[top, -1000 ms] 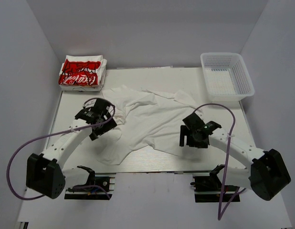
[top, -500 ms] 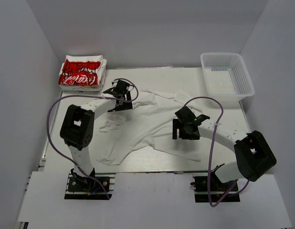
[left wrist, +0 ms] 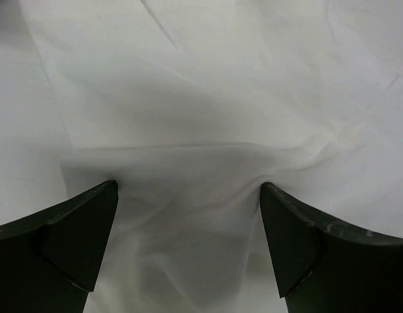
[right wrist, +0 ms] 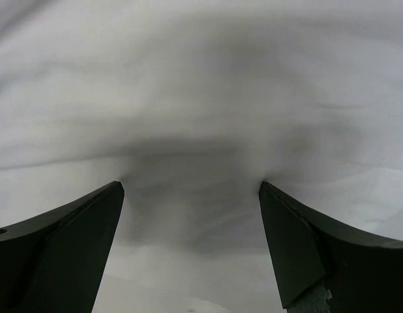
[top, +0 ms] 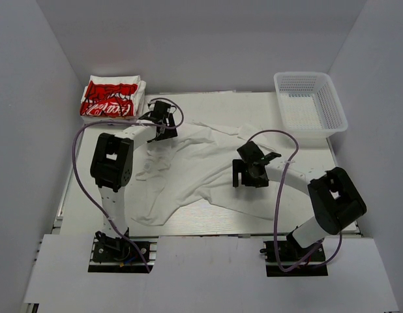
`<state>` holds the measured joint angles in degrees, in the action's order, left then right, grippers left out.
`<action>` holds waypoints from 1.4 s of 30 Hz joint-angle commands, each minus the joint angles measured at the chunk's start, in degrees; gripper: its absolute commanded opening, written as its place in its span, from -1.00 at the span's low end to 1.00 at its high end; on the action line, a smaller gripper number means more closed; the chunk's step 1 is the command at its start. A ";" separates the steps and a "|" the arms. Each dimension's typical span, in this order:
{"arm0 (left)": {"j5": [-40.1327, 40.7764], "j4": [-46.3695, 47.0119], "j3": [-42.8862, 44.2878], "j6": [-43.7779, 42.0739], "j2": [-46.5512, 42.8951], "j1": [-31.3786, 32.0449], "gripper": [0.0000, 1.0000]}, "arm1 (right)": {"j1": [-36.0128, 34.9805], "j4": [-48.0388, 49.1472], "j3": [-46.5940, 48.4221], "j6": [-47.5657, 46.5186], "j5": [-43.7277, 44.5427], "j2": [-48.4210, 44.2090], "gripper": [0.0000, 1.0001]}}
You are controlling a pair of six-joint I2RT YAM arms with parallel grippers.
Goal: Fold and stack the t-shirts
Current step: Flatten out the tshirt
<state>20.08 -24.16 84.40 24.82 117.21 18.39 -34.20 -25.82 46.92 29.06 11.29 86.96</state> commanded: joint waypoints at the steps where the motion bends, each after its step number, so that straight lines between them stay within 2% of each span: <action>1: -4.24 2.62 0.69 2.50 0.92 -2.74 0.99 | 0.45 3.41 3.44 -1.72 -1.71 1.81 0.81; 7: -16.37 14.66 -4.07 5.77 2.67 -6.79 0.99 | 0.88 5.70 5.20 -2.69 -5.75 7.87 0.81; 10: -19.89 14.67 -0.74 6.82 6.53 -8.29 0.99 | 1.06 5.52 4.85 -2.87 -5.58 9.28 0.81; 13: -24.20 19.13 3.48 4.98 10.84 -9.69 0.99 | 1.50 5.70 3.36 -2.96 -6.54 10.33 0.81; 16: -29.99 19.77 11.90 1.03 15.67 -10.74 0.99 | 2.11 5.00 2.48 -3.30 -7.25 11.65 0.81; 19: -33.61 19.60 23.14 -3.19 24.18 -10.75 0.99 | 2.64 3.68 1.34 -3.04 -6.98 11.57 0.81; 20: -35.87 18.20 30.05 -4.33 29.43 -10.75 0.99 | 3.16 3.76 0.99 -3.30 -6.81 11.65 0.81; 23: -35.29 16.60 42.89 -4.96 36.93 -10.75 0.99 | 3.61 2.97 0.37 -4.35 -6.54 10.52 0.81; 25: -34.76 16.60 48.02 -4.35 41.42 -10.75 0.99 | 3.70 3.06 0.28 -5.41 -6.28 9.21 0.81; 27: -34.75 19.67 48.05 -4.34 41.43 -10.75 0.99 | 3.70 3.06 0.28 -7.35 -5.58 7.97 0.81; 32: -33.52 26.79 42.87 -3.72 33.37 -10.75 0.99 | 3.52 3.50 0.72 -10.34 -3.30 3.05 0.81; 35: -35.54 25.57 44.44 -3.72 30.02 -10.05 0.99 | 3.61 3.32 2.03 -10.78 -2.24 0.67 0.81; 38: -35.54 20.49 43.84 -6.36 23.79 -9.43 0.99 | 3.78 3.67 2.48 -9.73 -1.98 -2.56 0.81; 41: -34.67 18.54 34.37 -7.42 13.69 -8.02 0.99 | 3.87 3.59 2.48 -7.01 -0.04 -4.69 0.81; 42: -33.45 18.54 27.47 -8.11 10.79 -7.24 0.99 | 4.05 3.76 3.35 -6.39 1.00 -5.21 0.81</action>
<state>-13.43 -4.01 119.00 19.22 142.06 8.88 -30.65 -21.65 49.21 20.95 9.15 84.71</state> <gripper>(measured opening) 0.993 0.900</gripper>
